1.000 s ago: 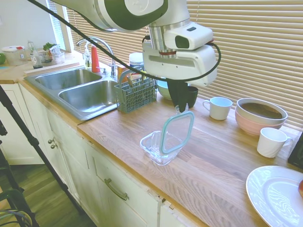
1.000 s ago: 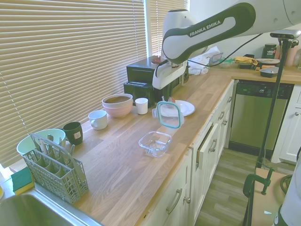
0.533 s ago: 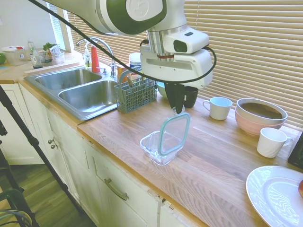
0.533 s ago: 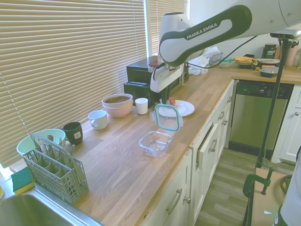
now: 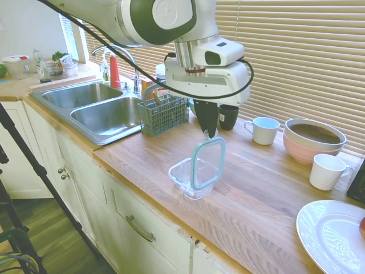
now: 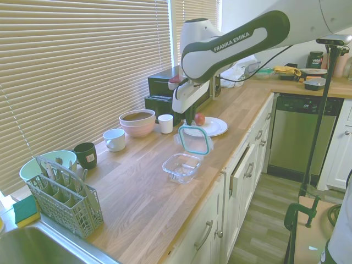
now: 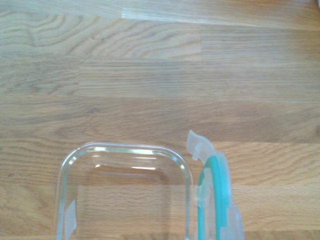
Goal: Cover the lid of the food container
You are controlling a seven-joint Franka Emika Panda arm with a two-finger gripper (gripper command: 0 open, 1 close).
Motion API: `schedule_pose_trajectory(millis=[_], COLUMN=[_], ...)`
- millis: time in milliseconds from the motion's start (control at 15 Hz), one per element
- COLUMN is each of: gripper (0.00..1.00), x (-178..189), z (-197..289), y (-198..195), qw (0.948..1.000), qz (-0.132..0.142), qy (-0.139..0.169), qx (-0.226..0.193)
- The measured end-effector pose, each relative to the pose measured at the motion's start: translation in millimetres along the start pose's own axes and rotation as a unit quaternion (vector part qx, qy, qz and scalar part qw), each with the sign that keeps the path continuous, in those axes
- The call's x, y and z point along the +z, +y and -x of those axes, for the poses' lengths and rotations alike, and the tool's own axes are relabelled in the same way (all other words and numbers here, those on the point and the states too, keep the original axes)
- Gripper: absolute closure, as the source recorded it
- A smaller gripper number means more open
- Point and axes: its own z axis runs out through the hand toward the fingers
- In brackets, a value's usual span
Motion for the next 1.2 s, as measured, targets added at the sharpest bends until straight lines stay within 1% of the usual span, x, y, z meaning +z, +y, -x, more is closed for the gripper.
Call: schedule_pose_trajectory(millis=[267,800,1000,1200], gripper=[1.0,1.0,1.0,1.0], x=[5.8,44.5,50.2,62.0], z=[12.4,53.5,65.2,81.8], y=[-31.1,-98.5,-112.1,-118.0], qw=[0.9996,0.9973,0.9963,0.9956], qz=[0.019,0.054,0.06,0.057], qy=[0.011,0.009,0.017,0.024], qx=[-0.018,-0.049,-0.059,-0.069])
